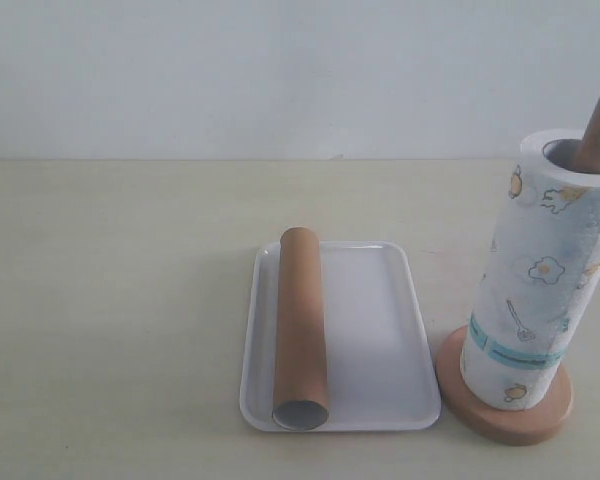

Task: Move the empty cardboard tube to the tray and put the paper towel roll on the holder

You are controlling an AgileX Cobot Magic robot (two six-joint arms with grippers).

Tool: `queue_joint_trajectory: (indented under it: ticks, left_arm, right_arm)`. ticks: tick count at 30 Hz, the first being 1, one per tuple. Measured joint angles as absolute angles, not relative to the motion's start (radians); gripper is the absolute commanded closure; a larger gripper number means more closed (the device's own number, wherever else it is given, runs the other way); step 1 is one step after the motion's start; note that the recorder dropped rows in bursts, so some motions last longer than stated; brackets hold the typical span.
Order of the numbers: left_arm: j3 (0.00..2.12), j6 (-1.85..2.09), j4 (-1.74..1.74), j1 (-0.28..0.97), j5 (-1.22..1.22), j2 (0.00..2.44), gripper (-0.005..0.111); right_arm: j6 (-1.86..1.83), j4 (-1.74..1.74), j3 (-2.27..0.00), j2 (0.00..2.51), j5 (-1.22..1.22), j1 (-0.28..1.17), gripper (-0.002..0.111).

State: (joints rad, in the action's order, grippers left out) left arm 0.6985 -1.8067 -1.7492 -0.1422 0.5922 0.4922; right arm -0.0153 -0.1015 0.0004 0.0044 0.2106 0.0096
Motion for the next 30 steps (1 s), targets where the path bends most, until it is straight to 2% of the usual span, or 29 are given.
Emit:
queue_joint_trajectory:
  ticks: [7,14,18,23,26,30]
  left_arm:
    - [0.652,-1.689,-1.749,-0.142,0.425,0.414,0.103]
    - [0.412,-1.884,-1.711,-0.142,0.160,0.168,0.103]
    - [0.342,-2.051,-1.475,-0.142,0.021,0.037,0.103]
    - [0.340,-2.068,-1.165,-0.142,0.000,0.006,0.103]
    - [0.340,-1.810,-1.013,-0.142,-0.013,0.006,0.103]
    - [0.318,-1.046,-0.662,-0.142,-0.046,0.003,0.103]
  right_arm:
    - [-0.015,-0.102,0.000,0.004,0.211,0.010,0.107]
    - [-0.015,-0.102,0.000,0.004,0.211,0.010,0.107]
    - [-0.015,-0.102,0.000,0.004,0.211,0.010,0.107]
    - [-0.015,-0.102,0.000,0.004,0.211,0.010,0.107]
    - [-0.015,-0.102,0.000,0.004,0.211,0.010,0.107]
    - [-0.015,-0.102,0.000,0.004,0.211,0.010,0.107]
